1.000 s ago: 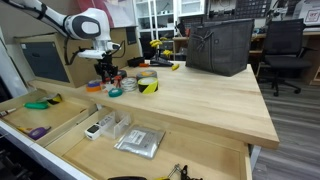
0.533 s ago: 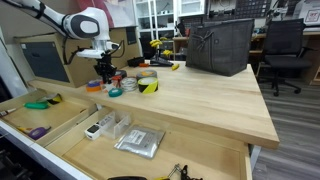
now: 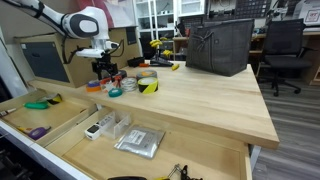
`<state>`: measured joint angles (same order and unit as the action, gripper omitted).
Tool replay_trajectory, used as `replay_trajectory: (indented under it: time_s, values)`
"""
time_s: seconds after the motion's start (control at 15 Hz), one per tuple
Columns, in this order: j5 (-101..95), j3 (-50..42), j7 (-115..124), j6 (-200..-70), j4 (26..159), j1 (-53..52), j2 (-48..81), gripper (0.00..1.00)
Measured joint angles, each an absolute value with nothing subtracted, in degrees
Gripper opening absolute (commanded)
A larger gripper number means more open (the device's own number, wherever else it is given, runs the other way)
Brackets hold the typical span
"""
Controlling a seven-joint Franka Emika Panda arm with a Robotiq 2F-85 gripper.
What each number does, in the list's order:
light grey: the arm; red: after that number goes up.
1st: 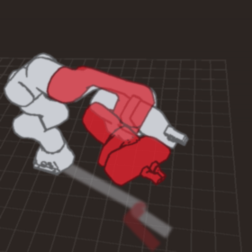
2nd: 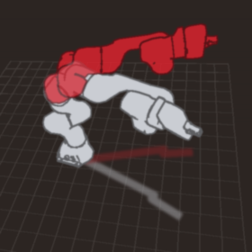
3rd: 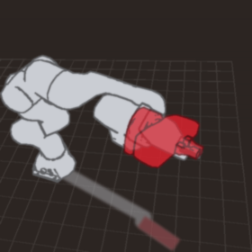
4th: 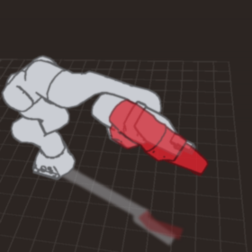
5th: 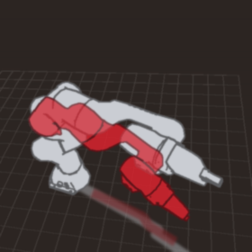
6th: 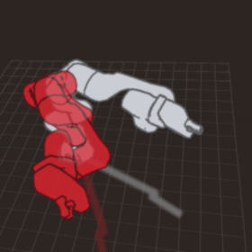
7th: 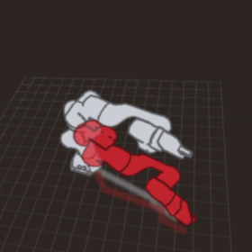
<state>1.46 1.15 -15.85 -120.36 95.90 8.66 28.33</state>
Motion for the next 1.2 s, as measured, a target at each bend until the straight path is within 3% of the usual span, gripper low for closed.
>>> replay_trajectory:
  time_s: [1.2]
  values:
    - [-1.67,0.52,-16.8,-120.52,95.89,7.85,28.47,1.0]
